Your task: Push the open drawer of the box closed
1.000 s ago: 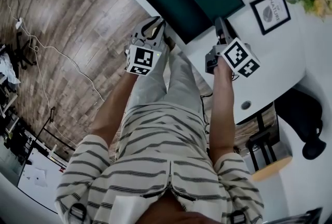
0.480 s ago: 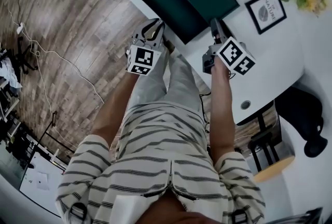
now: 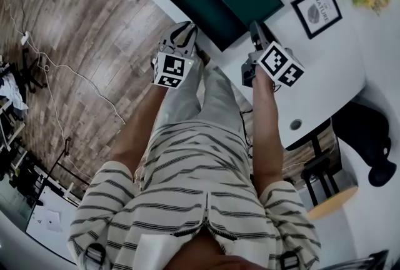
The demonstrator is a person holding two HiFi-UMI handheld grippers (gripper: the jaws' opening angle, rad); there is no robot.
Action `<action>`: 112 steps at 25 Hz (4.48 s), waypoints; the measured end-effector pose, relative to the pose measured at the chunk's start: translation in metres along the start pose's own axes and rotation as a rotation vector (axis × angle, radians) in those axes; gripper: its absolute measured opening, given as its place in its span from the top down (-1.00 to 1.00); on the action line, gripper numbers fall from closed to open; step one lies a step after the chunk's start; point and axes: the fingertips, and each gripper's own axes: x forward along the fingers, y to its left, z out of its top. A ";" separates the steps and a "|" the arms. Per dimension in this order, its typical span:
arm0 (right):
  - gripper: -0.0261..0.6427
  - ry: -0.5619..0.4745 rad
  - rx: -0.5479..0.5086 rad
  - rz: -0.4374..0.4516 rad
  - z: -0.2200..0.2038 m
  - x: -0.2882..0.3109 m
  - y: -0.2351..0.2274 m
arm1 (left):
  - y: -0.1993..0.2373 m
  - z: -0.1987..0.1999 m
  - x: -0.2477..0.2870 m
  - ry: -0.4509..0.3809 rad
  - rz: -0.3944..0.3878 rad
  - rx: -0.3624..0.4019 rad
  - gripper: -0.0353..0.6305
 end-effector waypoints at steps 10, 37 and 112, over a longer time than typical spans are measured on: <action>0.54 0.007 0.001 -0.001 0.000 0.000 0.001 | 0.000 0.003 0.009 0.015 -0.012 0.005 0.68; 0.54 0.020 0.011 0.004 -0.002 0.001 0.000 | -0.004 0.018 0.032 0.023 -0.062 0.030 0.68; 0.50 -0.020 0.066 0.091 0.007 -0.016 0.008 | -0.014 0.065 0.066 0.012 -0.089 0.058 0.65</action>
